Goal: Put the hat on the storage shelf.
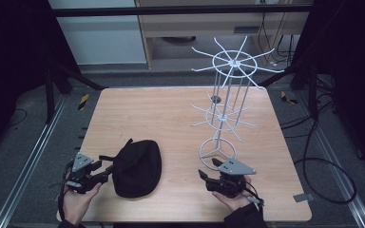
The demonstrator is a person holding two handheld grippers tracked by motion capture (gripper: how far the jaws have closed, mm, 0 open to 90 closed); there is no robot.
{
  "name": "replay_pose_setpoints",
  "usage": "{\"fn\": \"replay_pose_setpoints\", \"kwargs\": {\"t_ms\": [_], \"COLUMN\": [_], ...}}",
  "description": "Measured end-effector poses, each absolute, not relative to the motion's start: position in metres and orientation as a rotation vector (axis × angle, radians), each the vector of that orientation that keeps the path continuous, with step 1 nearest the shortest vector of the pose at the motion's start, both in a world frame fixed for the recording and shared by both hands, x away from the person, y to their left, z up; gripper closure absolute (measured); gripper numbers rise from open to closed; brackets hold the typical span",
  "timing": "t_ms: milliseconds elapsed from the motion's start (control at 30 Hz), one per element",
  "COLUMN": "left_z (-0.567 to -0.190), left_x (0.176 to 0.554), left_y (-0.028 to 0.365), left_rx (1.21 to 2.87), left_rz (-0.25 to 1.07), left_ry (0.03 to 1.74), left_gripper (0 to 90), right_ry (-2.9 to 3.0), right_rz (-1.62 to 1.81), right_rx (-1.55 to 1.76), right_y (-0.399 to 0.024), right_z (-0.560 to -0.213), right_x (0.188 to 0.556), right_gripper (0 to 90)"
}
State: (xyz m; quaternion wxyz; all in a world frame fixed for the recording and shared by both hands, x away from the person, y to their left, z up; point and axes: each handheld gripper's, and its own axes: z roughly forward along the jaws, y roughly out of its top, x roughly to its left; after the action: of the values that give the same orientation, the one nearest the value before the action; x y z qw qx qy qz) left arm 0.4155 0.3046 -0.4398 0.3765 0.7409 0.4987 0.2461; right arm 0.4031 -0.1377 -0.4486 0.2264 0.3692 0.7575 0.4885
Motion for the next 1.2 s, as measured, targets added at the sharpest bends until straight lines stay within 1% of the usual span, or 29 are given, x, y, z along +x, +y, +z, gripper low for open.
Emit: {"fn": "replay_pose_setpoints", "kwargs": {"t_ms": [100,133,367,433,567,767,833,1100,1200], "left_z": [-0.431,-0.428,-0.416,-0.415,-0.414,-0.420,-0.428,-0.444,-0.447], "left_x": [0.413,0.413,0.417,0.422,0.429,0.442,0.447,0.455,0.456], "left_y": [0.297,0.295,0.275,0.264,0.254,0.240,0.236,0.229,0.224], "left_rx": [1.894,1.895,1.925,1.951,1.977,2.025,2.058,2.141,2.184], "left_rz": [0.636,0.631,0.615,0.611,0.606,0.591,0.568,0.527,0.566], "left_ry": [1.238,1.226,1.194,1.179,1.167,1.170,1.190,1.191,1.188], "left_gripper": [43.6,43.6,42.6,42.4,41.8,41.7,40.7,39.5,40.5], "right_ry": [2.048,2.048,2.012,2.007,1.998,2.005,2.014,2.039,2.045], "right_rz": [1.322,1.322,1.240,1.223,1.198,1.166,1.158,1.137,1.130], "right_rx": [1.080,1.080,1.196,1.213,1.245,1.268,1.266,1.256,1.258], "right_y": [-0.161,-0.161,-0.199,-0.205,-0.216,-0.221,-0.221,-0.219,-0.219], "right_z": [-0.451,-0.451,-0.459,-0.461,-0.464,-0.468,-0.468,-0.470,-0.471], "right_x": [0.401,0.401,0.402,0.403,0.406,0.408,0.409,0.411,0.411], "right_gripper": [34.1,34.1,33.2,33.3,33.3,33.4,33.4,33.6,33.8]}}
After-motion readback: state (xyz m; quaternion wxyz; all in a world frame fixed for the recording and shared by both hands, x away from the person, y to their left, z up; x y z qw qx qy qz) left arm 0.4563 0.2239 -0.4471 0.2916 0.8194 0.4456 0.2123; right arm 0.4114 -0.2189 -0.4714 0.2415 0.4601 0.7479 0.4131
